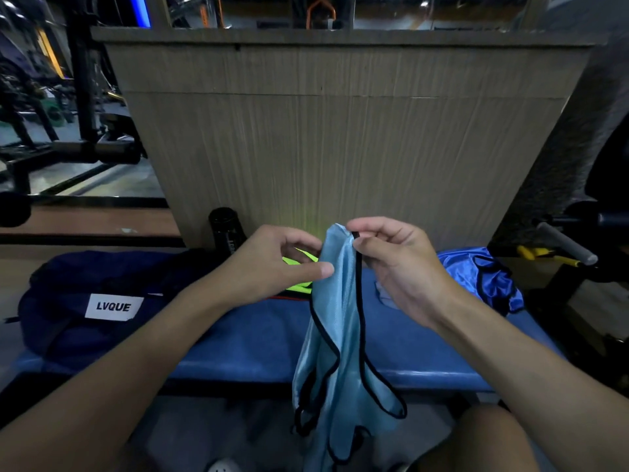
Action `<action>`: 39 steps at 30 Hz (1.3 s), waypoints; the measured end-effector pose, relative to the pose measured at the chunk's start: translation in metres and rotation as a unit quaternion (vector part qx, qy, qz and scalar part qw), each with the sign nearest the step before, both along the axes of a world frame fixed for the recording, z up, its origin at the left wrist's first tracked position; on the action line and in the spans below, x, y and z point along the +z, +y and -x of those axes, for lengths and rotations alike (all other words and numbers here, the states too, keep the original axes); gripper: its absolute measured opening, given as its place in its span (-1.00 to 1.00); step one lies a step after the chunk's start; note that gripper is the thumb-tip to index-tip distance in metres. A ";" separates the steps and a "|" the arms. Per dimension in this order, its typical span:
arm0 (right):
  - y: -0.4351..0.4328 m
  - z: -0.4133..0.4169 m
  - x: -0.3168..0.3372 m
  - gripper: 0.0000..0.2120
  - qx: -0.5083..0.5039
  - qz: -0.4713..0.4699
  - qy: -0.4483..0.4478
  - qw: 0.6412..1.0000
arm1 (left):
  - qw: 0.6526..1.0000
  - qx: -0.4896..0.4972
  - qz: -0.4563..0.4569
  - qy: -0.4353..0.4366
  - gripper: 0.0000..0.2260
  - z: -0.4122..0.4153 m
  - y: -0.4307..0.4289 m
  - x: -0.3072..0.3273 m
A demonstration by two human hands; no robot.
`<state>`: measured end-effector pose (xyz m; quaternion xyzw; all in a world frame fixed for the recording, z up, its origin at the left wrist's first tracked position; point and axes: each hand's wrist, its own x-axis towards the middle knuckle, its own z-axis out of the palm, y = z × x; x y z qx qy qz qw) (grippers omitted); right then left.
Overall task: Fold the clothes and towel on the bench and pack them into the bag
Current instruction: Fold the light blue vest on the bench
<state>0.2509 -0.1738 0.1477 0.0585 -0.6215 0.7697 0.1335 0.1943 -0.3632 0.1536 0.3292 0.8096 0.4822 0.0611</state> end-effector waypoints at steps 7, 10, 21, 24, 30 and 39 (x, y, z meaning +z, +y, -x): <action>0.010 -0.002 -0.002 -0.71 -0.001 0.008 0.004 1.000 | 0.995 0.069 -0.019 0.063 -0.91 0.001 0.012 -0.009; 0.016 -0.002 -0.006 -0.70 -0.016 0.000 0.002 1.000 | 0.989 0.098 -0.066 0.084 -0.84 0.002 0.010 -0.002; 0.017 -0.003 -0.017 -0.86 -0.072 -0.101 -0.032 0.992 | 0.986 0.087 -0.108 0.088 -0.84 0.001 0.014 0.014; 0.022 0.000 -0.016 -0.84 -0.118 -0.175 -0.017 0.977 | 0.989 0.082 -0.101 0.075 -0.78 0.002 0.010 0.016; 0.026 0.005 -0.014 -0.79 -0.162 -0.395 0.059 0.903 | 0.983 0.101 -0.038 0.148 -0.72 0.006 0.008 0.014; 0.011 0.010 -0.003 -0.79 -0.112 -0.325 0.085 0.935 | 0.986 0.031 0.061 0.153 -0.70 -0.001 0.028 0.017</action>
